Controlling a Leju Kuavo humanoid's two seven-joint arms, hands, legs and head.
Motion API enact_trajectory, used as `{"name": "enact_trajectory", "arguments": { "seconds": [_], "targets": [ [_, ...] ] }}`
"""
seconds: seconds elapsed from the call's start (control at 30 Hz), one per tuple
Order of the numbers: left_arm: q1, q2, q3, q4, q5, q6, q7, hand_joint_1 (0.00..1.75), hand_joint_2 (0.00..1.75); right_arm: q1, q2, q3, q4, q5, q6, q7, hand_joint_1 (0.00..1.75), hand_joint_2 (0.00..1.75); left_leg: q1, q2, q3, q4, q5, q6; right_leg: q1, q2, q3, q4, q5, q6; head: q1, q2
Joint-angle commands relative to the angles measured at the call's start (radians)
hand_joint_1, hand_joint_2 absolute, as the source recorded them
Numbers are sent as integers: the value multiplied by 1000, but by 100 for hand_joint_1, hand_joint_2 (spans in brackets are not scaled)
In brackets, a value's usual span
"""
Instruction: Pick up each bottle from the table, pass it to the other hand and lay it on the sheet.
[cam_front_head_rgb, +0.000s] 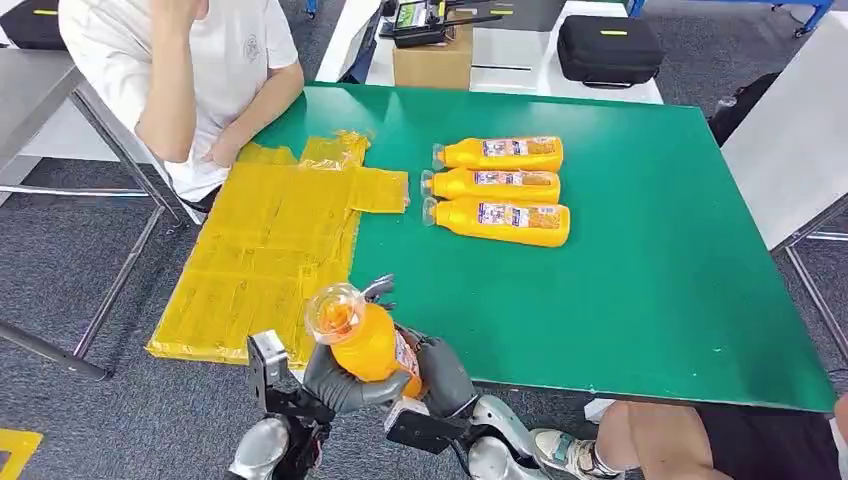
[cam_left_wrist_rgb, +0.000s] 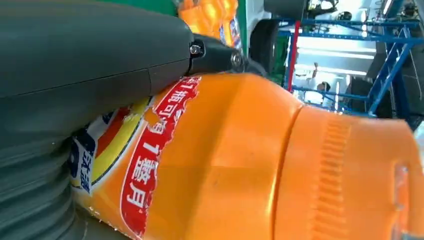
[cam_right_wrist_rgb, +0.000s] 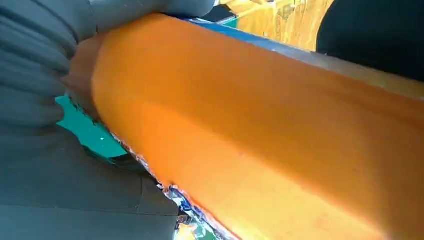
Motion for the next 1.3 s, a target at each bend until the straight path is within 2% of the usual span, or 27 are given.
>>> {"name": "enact_trajectory", "arguments": {
  "seconds": [0.03,0.07,0.2,0.43,0.63,0.7,0.77,0.87,0.97,1.07,1.3],
  "targets": [
    [-45,52,-112,123,154,-213,-8,175,175,-45,28,86,74,-35,4,-32,0,175,0,1,4,-1,-1,-1,0,0,3,-1,-1,-1,0,0],
    [-43,52,-112,121,167,-224,-11,175,175,-41,31,82,71,-36,-3,-32,0,0,0,2,5,-1,-2,-1,0,1,4,0,-2,-2,0,0],
    [-32,46,-77,99,261,-241,5,175,175,-9,27,70,34,-32,-50,-48,0,0,0,1,6,-1,-2,-1,1,0,6,0,-2,-2,0,0],
    [-35,48,50,69,265,-102,48,175,175,107,-6,-39,-175,-98,-152,-98,0,0,0,-1,2,0,-1,-1,0,-1,2,0,-1,-1,0,0],
    [-56,96,119,-7,5,105,32,175,175,196,-22,-183,-337,-143,-256,-166,0,0,0,-1,3,0,-1,-1,0,-2,4,0,-2,-2,1,0],
    [-52,124,138,-42,-168,228,19,175,175,220,-23,-233,-389,-158,-280,-184,0,0,1,1,3,0,-2,-2,1,-1,2,1,-2,-2,0,0],
    [-43,134,160,-61,-218,243,30,175,175,235,-27,-256,-425,-164,-278,-192,0,0,0,-2,0,0,0,-1,0,-3,0,0,-1,-1,1,0],
    [-39,171,152,-82,-521,417,57,175,175,260,-24,-294,-474,-163,-298,-201,0,0,1,1,5,0,-2,-1,1,-1,4,0,-2,-3,0,0],
    [-34,190,195,-99,-583,401,79,175,175,283,-35,-315,-511,-164,-299,-202,0,0,1,0,4,0,-2,-1,1,-3,4,1,-3,-3,0,0],
    [-55,201,203,-83,-722,456,88,175,175,293,-39,-305,-512,-169,-295,-202,0,0,1,-1,5,-1,-2,-1,1,-2,4,-1,-2,-3,0,0],
    [-62,203,192,-75,-760,472,96,175,175,291,-37,-296,-509,-169,-296,-202,0,0,1,-1,3,0,-1,-1,1,-3,2,-1,-2,-3,0,0]
  ]
}}
